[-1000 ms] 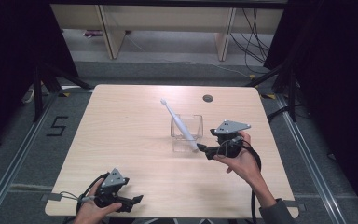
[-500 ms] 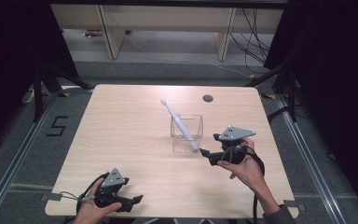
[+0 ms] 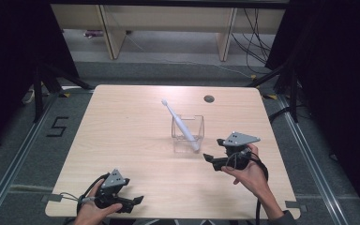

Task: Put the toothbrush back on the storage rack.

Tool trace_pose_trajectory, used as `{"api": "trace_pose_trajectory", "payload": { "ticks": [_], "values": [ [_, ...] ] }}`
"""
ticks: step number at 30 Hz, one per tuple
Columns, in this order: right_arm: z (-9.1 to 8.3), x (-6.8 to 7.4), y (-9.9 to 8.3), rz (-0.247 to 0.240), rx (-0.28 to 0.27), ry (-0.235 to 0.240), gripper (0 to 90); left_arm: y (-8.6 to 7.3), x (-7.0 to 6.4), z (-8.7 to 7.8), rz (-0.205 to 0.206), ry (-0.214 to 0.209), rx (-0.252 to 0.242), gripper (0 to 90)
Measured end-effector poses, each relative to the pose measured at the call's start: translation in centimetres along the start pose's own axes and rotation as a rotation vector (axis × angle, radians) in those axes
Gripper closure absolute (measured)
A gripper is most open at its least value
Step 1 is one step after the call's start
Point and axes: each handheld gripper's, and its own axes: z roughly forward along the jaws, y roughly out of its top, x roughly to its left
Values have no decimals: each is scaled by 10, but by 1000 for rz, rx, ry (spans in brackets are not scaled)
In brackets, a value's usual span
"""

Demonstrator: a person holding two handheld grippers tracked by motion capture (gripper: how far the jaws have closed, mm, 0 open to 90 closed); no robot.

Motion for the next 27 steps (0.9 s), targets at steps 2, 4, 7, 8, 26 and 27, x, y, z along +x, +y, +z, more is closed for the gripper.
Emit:
{"api": "trace_pose_trajectory", "payload": {
  "ticks": [2,4,7,8,26,27],
  "values": [
    [-1,-1,-2,-15,-1,-8,239,0,0,0,-1,0,-1,149],
    [-1,0,-4,-2,-2,-5,239,0,0,0,-1,0,0,149],
    [0,0,-7,0,2,8,239,0,0,0,0,-1,-1,149],
    [0,-1,-8,-5,1,8,238,0,0,0,-2,-1,-1,149],
    [-1,3,-28,16,22,15,228,0,1,-1,0,-2,-2,149],
    [-1,2,-29,3,18,5,228,0,1,-1,1,-2,-3,149]
  ]
}}
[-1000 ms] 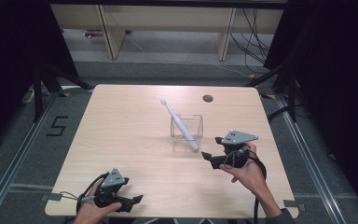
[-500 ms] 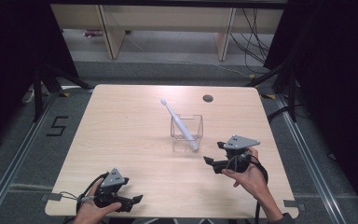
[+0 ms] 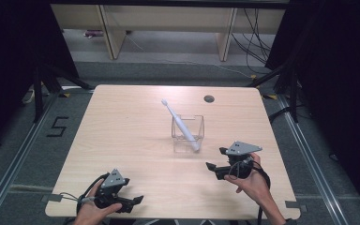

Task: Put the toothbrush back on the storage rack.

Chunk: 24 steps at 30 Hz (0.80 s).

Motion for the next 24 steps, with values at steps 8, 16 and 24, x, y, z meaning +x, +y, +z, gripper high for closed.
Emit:
{"api": "trace_pose_trajectory", "payload": {
  "ticks": [8,16,24],
  "values": [
    [-3,2,-9,15,30,2,222,0,-1,0,-14,0,-7,149],
    [-4,4,-17,9,27,12,212,-1,-1,0,-21,3,-13,149],
    [-6,10,-28,0,34,16,169,-1,-1,1,-20,5,-14,149]
  ]
}}
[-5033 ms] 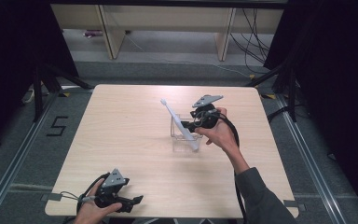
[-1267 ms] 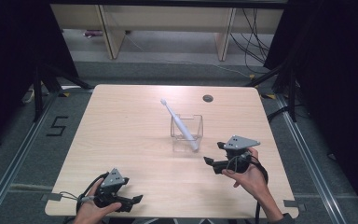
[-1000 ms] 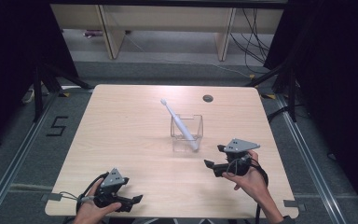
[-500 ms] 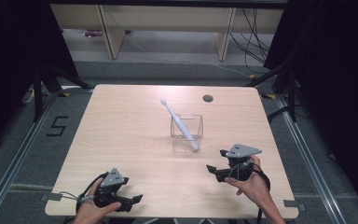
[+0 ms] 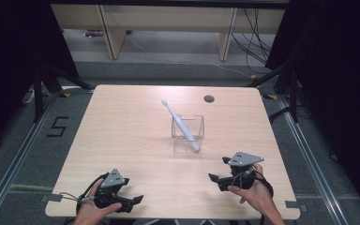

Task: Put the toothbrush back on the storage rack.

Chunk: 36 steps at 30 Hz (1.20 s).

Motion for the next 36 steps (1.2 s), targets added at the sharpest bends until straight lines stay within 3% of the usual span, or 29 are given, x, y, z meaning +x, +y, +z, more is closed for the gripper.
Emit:
{"api": "trace_pose_trajectory", "payload": {
  "ticks": [2,7,8,15,16,20,23,26,27,28,32,34,36],
  "values": [
    [0,1,-2,6,9,22,165,0,0,0,-4,-1,0,149],
    [-2,3,-6,-15,-2,7,159,0,0,0,-5,-1,-1,149],
    [-3,5,-7,4,9,26,159,0,0,0,-6,-1,0,149],
    [-6,6,-13,8,10,21,159,0,0,0,-2,-2,1,149],
    [-5,6,-15,12,14,43,160,0,0,0,-4,-3,-1,149],
    [-9,7,-20,16,17,21,160,0,0,-1,-4,-4,-2,149],
    [-10,6,-24,22,39,31,161,0,1,-2,11,-2,9,149],
    [-11,6,-27,34,37,25,162,0,1,-2,11,-4,8,149],
    [-11,5,-28,12,38,18,161,0,1,-2,11,-4,7,149],
    [-11,6,-30,34,54,35,162,0,1,-1,9,-4,8,149],
    [-12,7,-34,17,76,27,163,0,1,-2,9,-5,6,149],
    [-13,7,-36,30,72,38,163,0,2,-2,7,-7,6,149],
    [-15,6,-38,25,73,20,163,0,1,-1,7,-10,3,149]
  ]
}}
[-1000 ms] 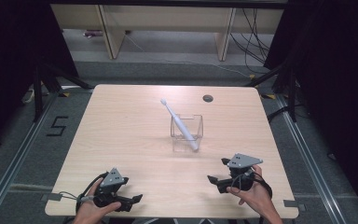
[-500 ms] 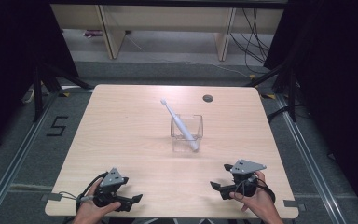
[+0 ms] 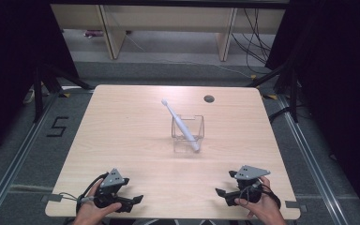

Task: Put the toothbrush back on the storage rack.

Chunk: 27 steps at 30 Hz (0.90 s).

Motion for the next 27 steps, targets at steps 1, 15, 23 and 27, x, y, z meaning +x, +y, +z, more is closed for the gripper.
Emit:
{"api": "trace_pose_trajectory", "payload": {
  "ticks": [1,15,23,27],
  "values": [
    [0,0,0,0,0,0,163,0,0,0,0,0,0,149],
    [-9,1,-12,7,25,-23,164,0,1,0,1,10,1,149],
    [-11,1,-15,3,22,-22,165,0,0,0,-16,1,-9,149],
    [-11,2,-16,28,28,-18,165,0,0,0,-16,3,-11,149]
  ]
}}
